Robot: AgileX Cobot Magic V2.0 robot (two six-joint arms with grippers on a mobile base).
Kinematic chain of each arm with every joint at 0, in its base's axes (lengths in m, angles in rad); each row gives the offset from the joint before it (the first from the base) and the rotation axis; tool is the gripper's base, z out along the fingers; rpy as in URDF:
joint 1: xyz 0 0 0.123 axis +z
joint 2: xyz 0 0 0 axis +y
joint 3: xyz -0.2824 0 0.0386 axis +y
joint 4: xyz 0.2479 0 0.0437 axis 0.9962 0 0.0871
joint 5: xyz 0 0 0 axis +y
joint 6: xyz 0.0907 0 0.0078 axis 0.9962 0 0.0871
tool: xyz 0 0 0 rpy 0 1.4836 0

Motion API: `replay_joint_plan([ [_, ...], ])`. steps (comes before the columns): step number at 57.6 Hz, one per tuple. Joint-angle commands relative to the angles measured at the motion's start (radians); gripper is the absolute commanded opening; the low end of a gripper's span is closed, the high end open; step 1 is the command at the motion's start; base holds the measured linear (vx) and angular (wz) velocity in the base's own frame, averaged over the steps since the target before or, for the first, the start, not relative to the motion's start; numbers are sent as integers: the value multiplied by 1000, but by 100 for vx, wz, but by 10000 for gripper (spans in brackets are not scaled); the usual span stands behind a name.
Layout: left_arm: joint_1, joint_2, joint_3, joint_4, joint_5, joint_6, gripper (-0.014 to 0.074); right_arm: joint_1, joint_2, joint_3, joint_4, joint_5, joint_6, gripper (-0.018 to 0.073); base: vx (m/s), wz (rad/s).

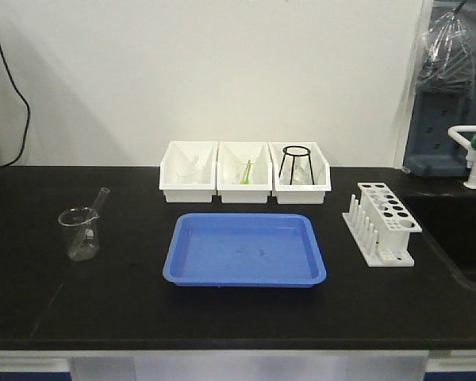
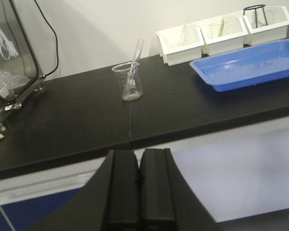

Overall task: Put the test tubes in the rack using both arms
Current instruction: 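Drive the base forward toward the bench with the white bins, then reach the left gripper into the glass beaker and grasp the test tube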

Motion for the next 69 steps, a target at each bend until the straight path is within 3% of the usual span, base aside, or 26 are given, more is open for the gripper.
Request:
replay_joint_plan([
  [1,1,-10,28,-8,-82,-4,-20,-7,-11,12,0,-82,-9,-7,42,4],
  [69,1,-10,28,-8,-82,-4,-20,-7,-11,12,0,-81,-9,-7,34,-1],
])
